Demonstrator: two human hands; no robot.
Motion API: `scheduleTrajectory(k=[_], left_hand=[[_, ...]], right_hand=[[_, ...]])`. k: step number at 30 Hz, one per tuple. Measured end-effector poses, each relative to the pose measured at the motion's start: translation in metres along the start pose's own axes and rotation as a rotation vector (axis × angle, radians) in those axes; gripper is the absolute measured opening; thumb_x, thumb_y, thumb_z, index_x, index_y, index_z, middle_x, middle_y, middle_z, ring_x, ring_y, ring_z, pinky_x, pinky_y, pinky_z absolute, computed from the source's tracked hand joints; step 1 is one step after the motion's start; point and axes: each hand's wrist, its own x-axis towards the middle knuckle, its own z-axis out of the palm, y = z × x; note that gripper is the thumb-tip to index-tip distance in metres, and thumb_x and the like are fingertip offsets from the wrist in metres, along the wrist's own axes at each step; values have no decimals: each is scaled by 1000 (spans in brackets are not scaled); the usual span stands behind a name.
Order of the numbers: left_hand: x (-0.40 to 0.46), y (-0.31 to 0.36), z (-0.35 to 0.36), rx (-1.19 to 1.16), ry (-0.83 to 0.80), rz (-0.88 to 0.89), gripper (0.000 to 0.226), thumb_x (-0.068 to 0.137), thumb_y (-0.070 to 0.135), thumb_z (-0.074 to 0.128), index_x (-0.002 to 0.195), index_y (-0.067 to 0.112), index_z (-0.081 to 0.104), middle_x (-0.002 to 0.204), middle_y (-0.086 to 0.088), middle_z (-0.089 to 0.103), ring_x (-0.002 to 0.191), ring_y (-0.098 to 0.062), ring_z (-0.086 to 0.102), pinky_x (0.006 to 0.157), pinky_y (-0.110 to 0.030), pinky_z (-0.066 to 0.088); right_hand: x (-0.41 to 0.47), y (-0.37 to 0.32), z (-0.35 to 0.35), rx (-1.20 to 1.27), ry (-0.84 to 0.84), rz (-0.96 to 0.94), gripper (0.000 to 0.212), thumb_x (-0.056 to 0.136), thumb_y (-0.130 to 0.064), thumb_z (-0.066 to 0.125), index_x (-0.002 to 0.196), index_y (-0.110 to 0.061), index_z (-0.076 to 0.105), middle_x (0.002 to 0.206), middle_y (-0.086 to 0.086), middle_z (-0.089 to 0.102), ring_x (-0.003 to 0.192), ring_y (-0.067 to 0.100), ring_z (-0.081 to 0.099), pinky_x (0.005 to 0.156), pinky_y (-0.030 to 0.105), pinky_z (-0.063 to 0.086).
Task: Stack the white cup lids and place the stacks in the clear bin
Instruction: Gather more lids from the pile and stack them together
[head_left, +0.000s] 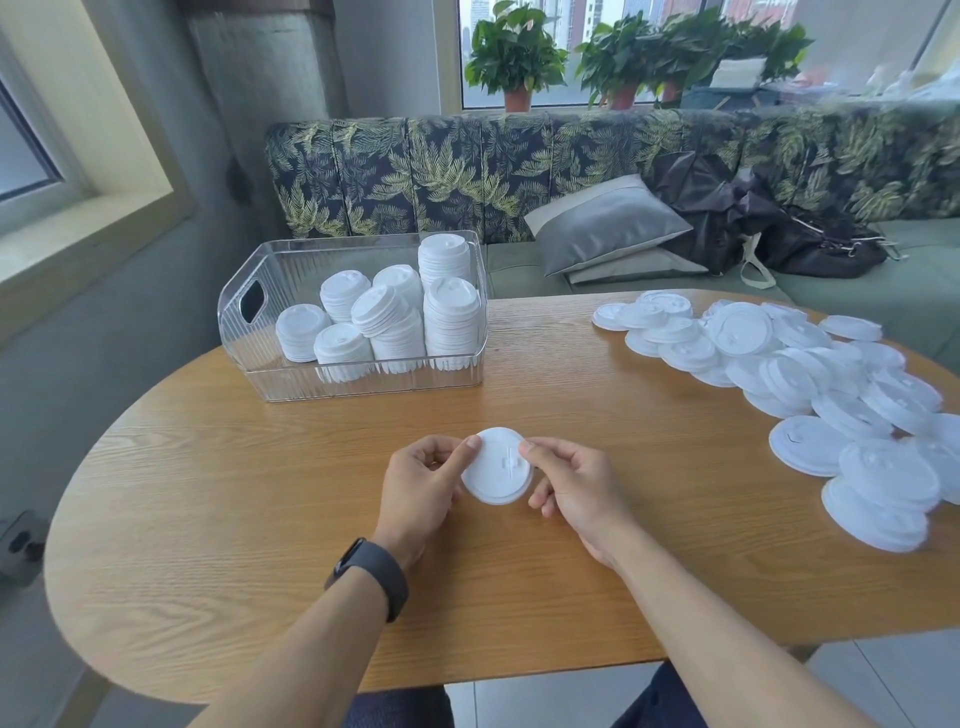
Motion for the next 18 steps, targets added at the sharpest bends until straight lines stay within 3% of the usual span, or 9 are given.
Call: scheduleTrajectory(k=[6, 18], left_hand=[[0, 0, 0, 26, -4, 9, 27, 91, 40, 77, 93, 13, 76, 58, 7, 60, 51, -9, 50, 51, -24, 44], [-1, -1, 2, 15, -39, 34, 30, 91, 43, 76, 94, 14, 76, 60, 8, 63, 53, -11, 52, 50, -23, 43]], right_hand=[[-1, 1, -1, -26, 3, -1, 12, 95, -34, 72, 102, -26, 76, 56, 8, 65, 46, 14, 54, 57, 25, 48], [0, 0, 1, -16, 7, 2, 21, 97, -38, 70, 102, -19, 76, 54, 9, 64, 46, 15, 52, 53, 25, 47]])
